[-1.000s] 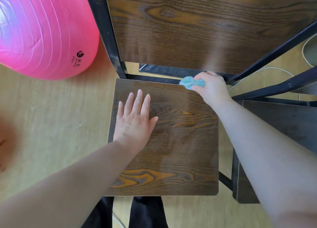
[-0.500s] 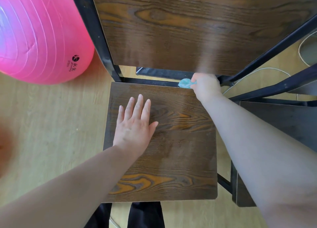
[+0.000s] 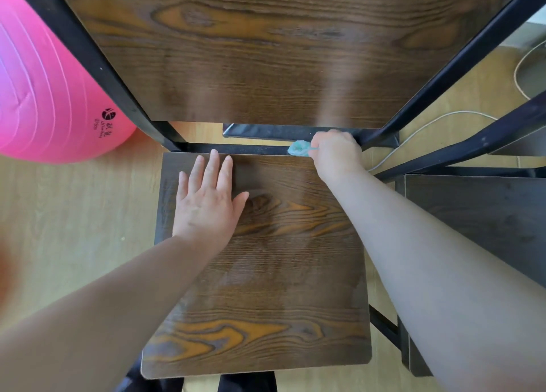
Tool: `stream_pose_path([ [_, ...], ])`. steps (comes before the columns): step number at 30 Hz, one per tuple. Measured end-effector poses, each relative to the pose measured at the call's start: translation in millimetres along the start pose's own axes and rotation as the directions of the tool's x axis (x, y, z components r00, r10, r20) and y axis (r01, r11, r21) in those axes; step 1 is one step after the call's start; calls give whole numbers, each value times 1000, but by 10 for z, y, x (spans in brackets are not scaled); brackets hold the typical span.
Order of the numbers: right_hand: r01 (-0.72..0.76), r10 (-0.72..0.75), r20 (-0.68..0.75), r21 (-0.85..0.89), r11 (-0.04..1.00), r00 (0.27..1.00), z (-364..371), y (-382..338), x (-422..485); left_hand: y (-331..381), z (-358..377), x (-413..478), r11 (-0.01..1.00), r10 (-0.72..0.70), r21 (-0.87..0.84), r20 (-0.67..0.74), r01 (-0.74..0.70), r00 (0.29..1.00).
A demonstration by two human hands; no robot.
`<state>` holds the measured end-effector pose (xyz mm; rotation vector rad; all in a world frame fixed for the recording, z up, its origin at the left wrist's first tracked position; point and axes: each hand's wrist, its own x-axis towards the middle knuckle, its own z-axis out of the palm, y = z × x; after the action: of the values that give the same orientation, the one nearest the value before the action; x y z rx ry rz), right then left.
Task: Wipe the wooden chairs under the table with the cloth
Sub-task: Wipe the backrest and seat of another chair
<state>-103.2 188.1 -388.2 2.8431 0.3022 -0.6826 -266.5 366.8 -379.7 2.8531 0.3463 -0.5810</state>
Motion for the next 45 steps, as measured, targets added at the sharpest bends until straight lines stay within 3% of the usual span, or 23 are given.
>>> stream_pose_path([
  [3, 44, -44, 20, -22, 999, 999, -31, 6, -20, 3, 12, 64, 1000, -27, -14, -19, 27, 999],
  [7, 108, -109, -95, -22, 994, 989, 17, 43, -114, -32, 51, 98, 997, -63, -35, -23, 62, 998],
  [9, 93, -87, -108, 47, 995, 990, 32, 27, -93, -44, 71, 96, 996, -73, -50, -17, 72, 997],
  [12, 46, -44, -14, 221, 974, 999, 24, -6, 19, -77, 92, 72, 995, -86, -58, -24, 84, 996],
  [16, 167, -171, -18, 338, 926, 985, -15, -94, 27, -195, 116, 40, 990, -106, -94, -50, 101, 993],
  [19, 243, -245, -59, 467, 850, 968, -79, -353, -54, -324, 143, 3, 988, -128, -87, -43, 124, 991],
  [25, 372, -373, -95, 473, 799, 923, -40, -1456, 7, -574, 113, -2, 982, -176, -81, -38, 172, 984],
  [28, 320, -320, -72, 426, 846, 945, -50, -1791, 14, -663, 84, -3, 982, -180, -72, -35, 177, 983],
  [31, 227, -283, 32, 514, 827, 959, -142, -1741, 5, -708, 45, -28, 984, -165, -70, -31, 162, 986],
  [35, 190, -359, 231, 535, 823, 904, -371, -1676, 17, -793, 5, -97, 983, -167, -80, -31, 164, 985],
  [45, 193, -354, 181, 576, 794, 917, -353, -1619, -60, -1075, -85, -318, 986, -154, -71, -35, 151, 987],
])
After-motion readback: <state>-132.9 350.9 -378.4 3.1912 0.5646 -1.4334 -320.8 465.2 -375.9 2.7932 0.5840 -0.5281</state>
